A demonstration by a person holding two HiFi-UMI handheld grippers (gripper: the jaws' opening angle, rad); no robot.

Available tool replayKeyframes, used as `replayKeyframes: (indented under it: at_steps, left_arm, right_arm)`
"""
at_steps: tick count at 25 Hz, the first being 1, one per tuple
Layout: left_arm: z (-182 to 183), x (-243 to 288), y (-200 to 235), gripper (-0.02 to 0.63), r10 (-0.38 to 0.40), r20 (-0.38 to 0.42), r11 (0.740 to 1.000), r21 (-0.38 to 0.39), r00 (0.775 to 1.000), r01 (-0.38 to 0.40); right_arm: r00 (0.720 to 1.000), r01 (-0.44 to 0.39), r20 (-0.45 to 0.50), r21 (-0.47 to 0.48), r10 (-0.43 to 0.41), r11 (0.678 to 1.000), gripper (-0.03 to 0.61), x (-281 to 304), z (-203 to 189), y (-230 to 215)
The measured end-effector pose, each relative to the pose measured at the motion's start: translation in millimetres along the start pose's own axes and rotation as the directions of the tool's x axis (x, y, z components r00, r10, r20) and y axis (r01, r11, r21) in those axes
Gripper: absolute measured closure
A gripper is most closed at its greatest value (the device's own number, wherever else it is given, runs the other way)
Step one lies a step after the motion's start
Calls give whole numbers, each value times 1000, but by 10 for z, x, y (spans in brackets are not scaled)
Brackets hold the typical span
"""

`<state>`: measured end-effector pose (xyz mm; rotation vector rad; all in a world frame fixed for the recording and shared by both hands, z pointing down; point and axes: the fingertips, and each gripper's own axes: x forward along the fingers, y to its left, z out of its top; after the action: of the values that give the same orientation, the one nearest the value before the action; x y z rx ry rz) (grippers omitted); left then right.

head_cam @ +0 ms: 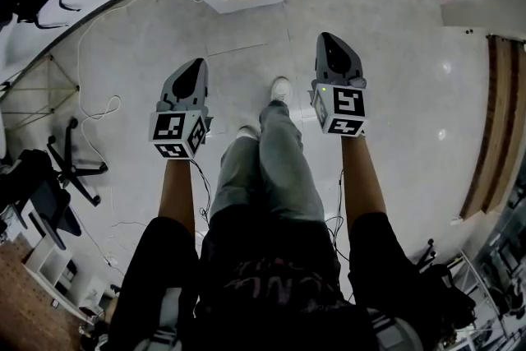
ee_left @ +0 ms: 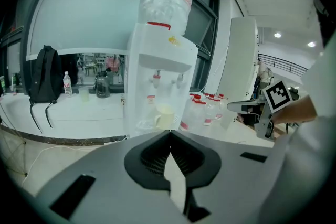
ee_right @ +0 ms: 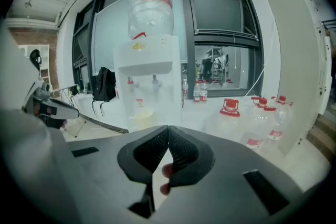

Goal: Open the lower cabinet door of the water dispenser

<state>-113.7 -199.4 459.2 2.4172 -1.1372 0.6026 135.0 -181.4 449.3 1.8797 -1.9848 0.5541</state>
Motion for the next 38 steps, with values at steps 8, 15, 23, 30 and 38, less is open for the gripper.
replayKeyframes:
  at_steps: [8, 15, 23, 30, 38]
  left_arm:
    - [-476, 490, 205, 603, 28, 2, 1000, -15, 1000, -28]
    - [-829, 849, 320, 603, 52, 10, 998, -23, 999, -52]
    - [-1205, 1289, 540, 603, 75, 31, 997, -25, 997, -74]
    - [-1592, 1610, 750, 603, 90, 50, 996, -16, 995, -89]
    - [-2020, 1997, 968, 603, 76, 75, 997, 15, 994, -77]
  right_arm:
    - [1000, -23, 11, -12, 23, 1000, 565, 549, -426, -70]
    - [999, -47, 21, -16, 48, 999, 565, 915, -755, -187]
    - [998, -58, -6, -28, 57, 998, 565, 1367, -1327, -280]
    - [997, -74, 33, -38, 75, 997, 565, 1794, -1675, -263]
    - [995, -51, 82, -48, 54, 998, 563, 2178, -2008, -328]
